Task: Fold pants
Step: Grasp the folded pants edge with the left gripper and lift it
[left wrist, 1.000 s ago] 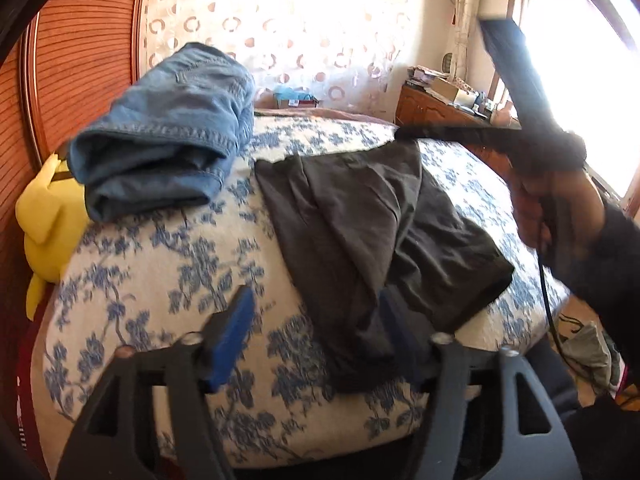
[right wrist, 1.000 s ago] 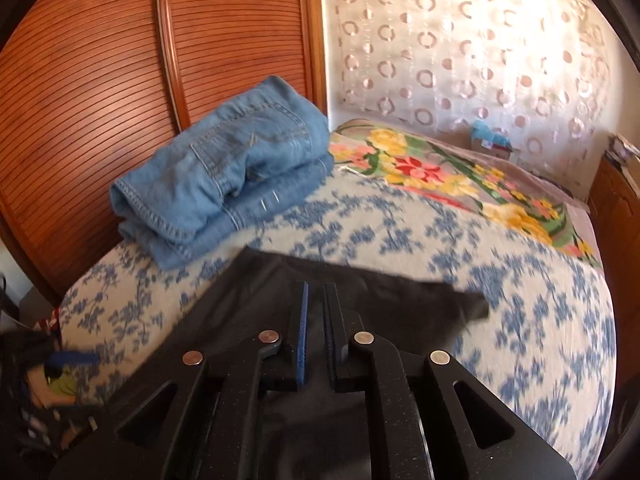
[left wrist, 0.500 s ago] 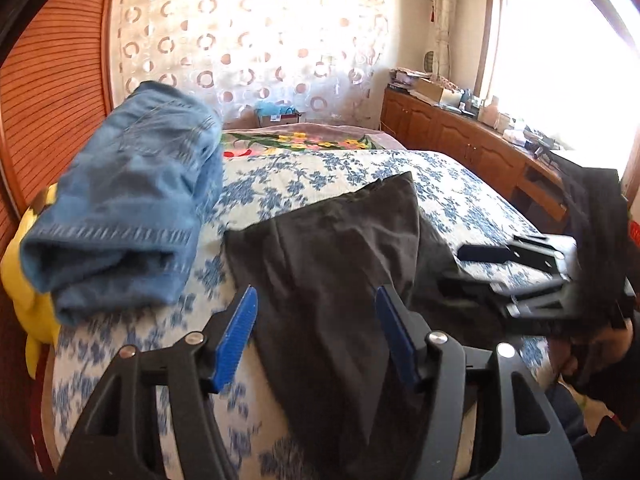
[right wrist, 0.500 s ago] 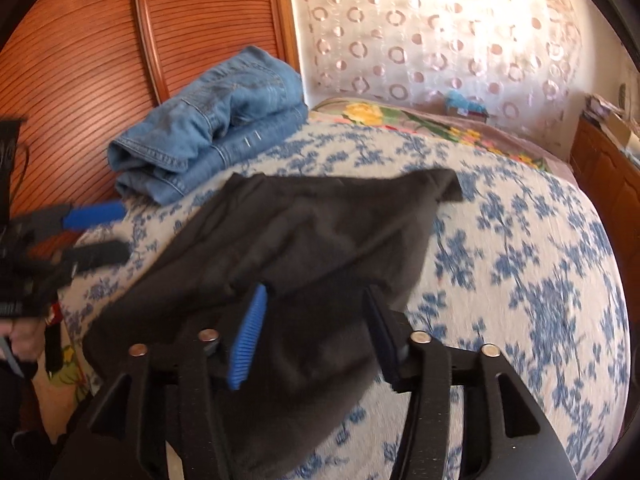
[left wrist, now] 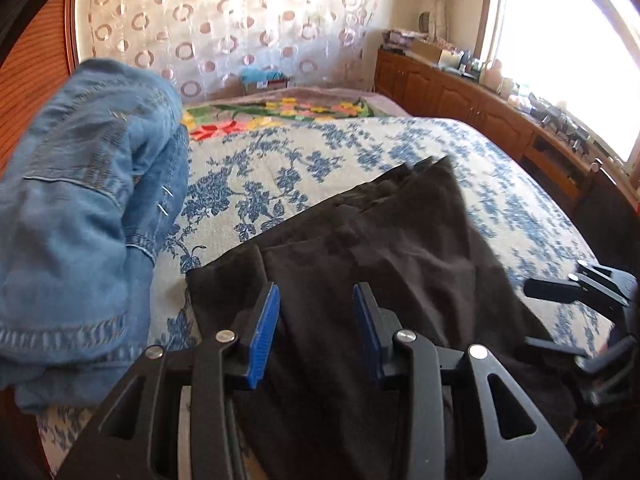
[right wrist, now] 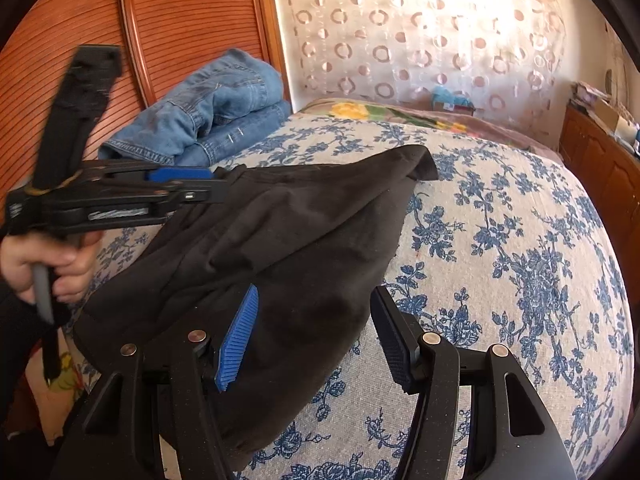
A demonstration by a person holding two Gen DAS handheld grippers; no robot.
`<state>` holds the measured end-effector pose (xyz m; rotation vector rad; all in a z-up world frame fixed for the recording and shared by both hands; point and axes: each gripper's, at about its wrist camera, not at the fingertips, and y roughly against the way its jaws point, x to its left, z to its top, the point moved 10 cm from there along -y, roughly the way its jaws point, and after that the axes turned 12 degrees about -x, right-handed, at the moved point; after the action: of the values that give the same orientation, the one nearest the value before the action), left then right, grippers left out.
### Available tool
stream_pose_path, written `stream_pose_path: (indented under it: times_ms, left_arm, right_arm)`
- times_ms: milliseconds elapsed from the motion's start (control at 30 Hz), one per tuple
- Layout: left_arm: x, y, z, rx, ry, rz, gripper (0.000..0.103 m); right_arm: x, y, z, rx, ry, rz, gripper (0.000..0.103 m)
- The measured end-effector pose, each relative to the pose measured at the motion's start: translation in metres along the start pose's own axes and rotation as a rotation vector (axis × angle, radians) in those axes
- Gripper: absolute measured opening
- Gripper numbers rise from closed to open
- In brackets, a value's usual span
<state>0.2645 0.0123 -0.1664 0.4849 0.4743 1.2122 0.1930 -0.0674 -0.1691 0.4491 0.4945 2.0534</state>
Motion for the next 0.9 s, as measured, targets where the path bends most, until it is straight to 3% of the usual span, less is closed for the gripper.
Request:
stream_pose_path:
  times_ms: [233,467,533,633,800,867,900]
  left_arm:
    - [0.015,-0.024,-0.002,0.057,0.030,0.023,0.037]
    - [0.011,-0.024,0.007,0.034,0.028,0.013,0.036]
    - [0.006,-0.023,0.008,0.036,0.010,0.004,0.031]
    - [0.010,-0.027,0.008,0.060,-0.001,0.048,0.031]
    - [0.013,-0.029,0.008,0.068,0.007,0.055,0.031]
    - [0.014,-0.031,0.007,0.071,0.009,0.060,0.024]
    - [0.016,-0.031,0.006,0.075,0.006,0.076,0.015]
  right_arm:
    - [0.001,0.001,-0.001,-0.011,0.004,0.000,0.060]
    - [0.001,0.002,0.000,-0.020,0.005,-0.005,0.060]
    - [0.000,0.002,0.000,-0.025,0.005,-0.008,0.060]
    - [0.000,0.002,0.000,-0.028,0.006,-0.011,0.060]
    - [0.000,0.003,0.000,-0.030,0.007,-0.014,0.060]
    - [0.001,0.003,0.001,-0.030,0.010,-0.015,0.060]
    - [0.001,0.003,0.001,-0.031,0.010,-0.015,0.060]
